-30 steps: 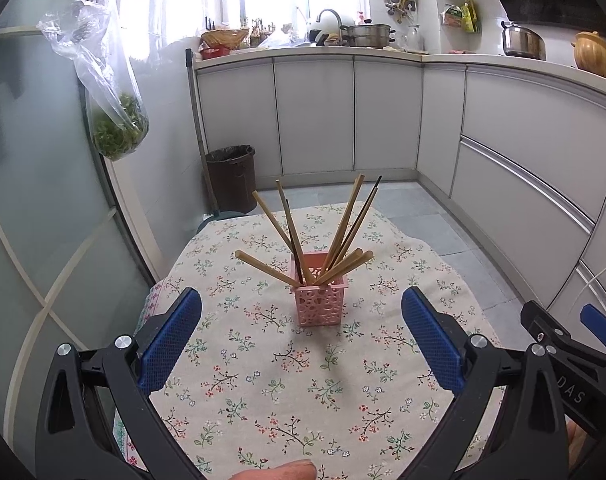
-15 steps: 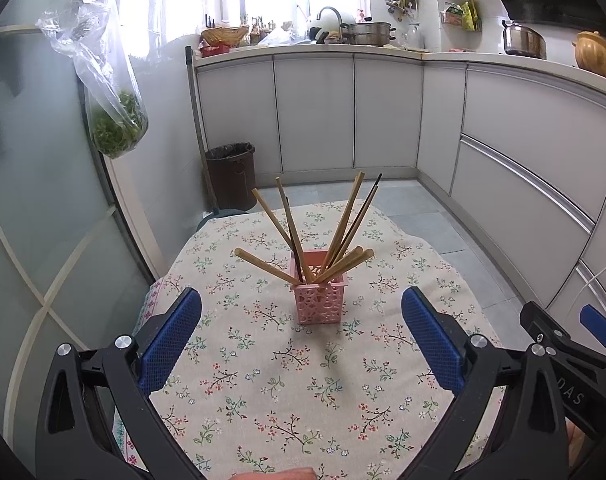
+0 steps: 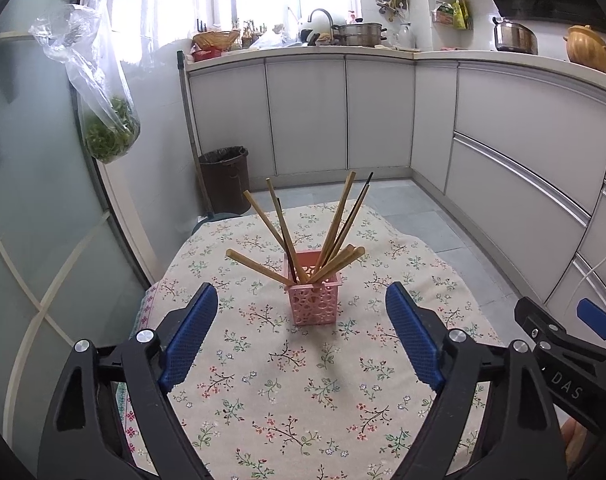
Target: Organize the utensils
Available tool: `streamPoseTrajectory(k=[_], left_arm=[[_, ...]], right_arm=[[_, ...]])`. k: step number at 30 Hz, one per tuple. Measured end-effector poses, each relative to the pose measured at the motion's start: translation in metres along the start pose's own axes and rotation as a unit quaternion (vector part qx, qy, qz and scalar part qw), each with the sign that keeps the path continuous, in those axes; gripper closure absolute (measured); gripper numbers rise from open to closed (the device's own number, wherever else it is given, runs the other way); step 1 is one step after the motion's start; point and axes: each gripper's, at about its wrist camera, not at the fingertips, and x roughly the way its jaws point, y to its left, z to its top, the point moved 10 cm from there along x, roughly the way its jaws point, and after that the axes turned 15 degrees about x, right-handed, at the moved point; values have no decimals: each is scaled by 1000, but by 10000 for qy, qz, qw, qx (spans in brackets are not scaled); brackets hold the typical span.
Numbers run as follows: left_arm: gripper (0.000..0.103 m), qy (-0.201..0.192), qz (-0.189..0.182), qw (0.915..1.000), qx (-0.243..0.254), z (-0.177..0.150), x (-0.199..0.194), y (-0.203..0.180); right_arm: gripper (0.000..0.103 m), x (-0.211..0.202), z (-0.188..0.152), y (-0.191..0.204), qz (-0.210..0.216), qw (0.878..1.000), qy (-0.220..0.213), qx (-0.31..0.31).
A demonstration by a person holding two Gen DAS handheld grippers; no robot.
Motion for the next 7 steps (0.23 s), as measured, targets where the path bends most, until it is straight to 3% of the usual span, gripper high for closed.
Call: streamPoseTrajectory(k=[2,7], left_arm=[[13,0,-5,10000,-1,1,-1,0],[9,-14,-36,10000,-1,1,-1,0]], right_arm=[[6,0,1,0,2,10000,-8,-7],[6,1,2,-2,-41,10000,-37,4]])
